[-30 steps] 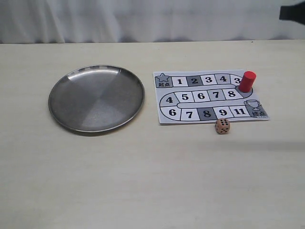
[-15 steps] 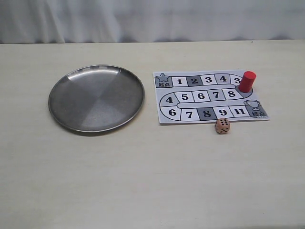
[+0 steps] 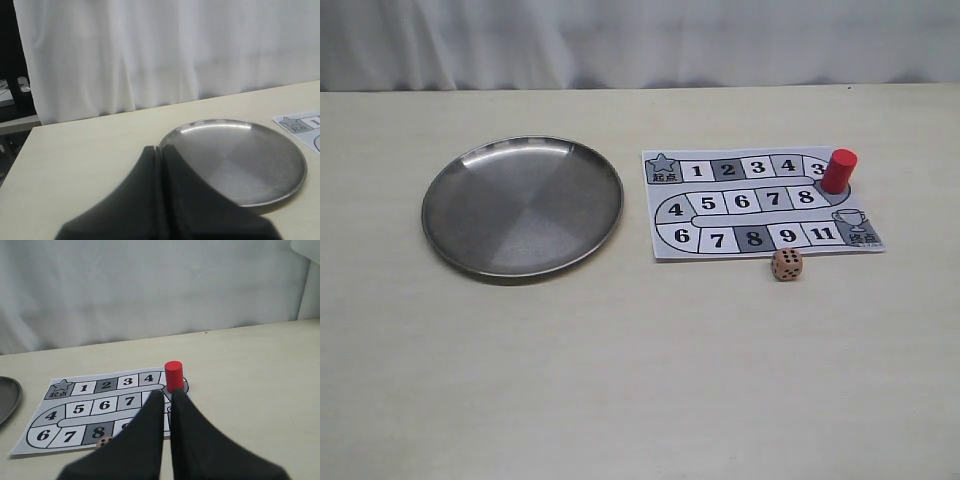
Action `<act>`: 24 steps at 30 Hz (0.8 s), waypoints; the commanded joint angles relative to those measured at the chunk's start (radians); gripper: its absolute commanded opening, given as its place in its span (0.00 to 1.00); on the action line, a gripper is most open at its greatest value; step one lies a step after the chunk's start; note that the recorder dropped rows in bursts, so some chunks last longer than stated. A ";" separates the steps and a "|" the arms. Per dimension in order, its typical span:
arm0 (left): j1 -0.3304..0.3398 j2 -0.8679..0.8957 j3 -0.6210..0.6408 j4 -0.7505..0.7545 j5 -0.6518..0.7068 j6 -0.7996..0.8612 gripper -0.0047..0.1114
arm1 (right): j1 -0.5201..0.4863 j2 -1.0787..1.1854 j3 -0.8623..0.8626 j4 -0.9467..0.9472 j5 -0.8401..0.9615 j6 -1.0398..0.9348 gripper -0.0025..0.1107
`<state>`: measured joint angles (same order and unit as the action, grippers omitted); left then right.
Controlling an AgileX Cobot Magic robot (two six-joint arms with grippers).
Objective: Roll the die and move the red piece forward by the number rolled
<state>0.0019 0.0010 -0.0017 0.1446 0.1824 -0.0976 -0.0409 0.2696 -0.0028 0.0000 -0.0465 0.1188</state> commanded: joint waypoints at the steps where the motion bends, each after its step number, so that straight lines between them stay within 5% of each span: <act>1: -0.002 -0.001 0.002 0.000 -0.009 -0.001 0.04 | -0.003 -0.018 0.003 -0.011 0.031 0.002 0.06; 24: -0.002 -0.001 0.002 0.000 -0.009 -0.001 0.04 | -0.003 -0.018 0.003 0.018 0.029 0.002 0.06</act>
